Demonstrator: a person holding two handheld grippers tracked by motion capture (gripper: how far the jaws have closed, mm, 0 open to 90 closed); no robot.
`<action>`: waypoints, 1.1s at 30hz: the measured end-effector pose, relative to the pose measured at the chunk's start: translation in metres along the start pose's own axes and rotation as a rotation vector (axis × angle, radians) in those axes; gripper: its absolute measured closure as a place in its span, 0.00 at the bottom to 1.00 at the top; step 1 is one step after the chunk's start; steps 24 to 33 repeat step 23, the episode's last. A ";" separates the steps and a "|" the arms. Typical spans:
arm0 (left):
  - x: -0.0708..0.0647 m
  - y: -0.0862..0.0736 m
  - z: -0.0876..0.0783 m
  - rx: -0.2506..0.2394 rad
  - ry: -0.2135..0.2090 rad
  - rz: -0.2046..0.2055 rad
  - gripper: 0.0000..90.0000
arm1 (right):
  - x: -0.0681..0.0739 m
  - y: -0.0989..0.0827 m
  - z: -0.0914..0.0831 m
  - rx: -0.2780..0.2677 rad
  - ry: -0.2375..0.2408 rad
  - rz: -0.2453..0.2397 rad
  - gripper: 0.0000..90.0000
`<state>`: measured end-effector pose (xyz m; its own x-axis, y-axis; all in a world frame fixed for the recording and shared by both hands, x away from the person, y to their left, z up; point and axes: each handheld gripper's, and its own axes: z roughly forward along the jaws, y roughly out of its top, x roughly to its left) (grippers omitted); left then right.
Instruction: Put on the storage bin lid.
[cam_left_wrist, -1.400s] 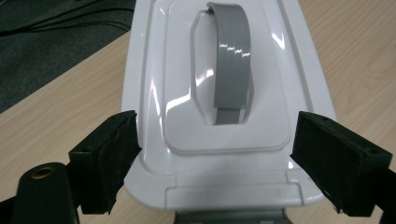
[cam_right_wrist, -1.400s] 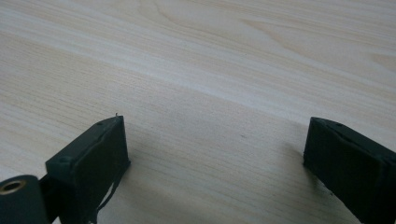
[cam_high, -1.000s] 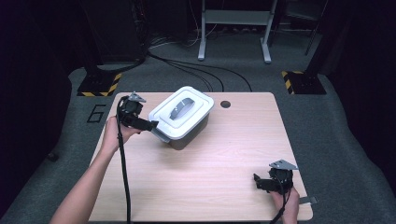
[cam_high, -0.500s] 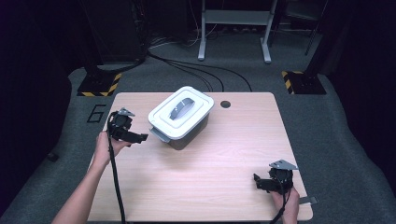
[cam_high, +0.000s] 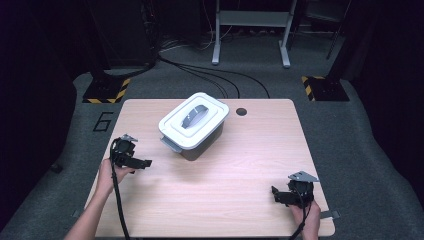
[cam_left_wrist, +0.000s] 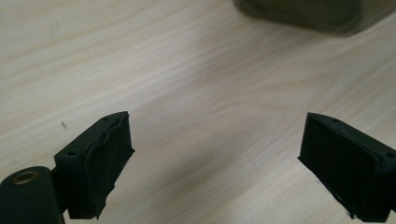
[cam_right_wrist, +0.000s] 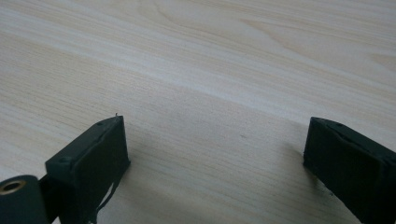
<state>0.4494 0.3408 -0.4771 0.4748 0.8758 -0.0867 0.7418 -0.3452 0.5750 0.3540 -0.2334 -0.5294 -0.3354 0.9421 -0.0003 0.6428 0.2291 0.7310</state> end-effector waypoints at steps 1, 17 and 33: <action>0.001 -0.005 0.003 -0.003 0.006 -0.011 0.09 | 0.000 0.000 0.000 0.000 0.000 0.000 0.06; 0.000 -0.060 0.023 -0.179 0.087 0.023 0.01 | -0.001 0.000 0.000 0.001 -0.001 -0.010 0.06; -0.001 -0.059 0.026 -0.197 0.101 0.011 0.00 | -0.001 0.000 0.000 0.002 -0.001 -0.007 0.06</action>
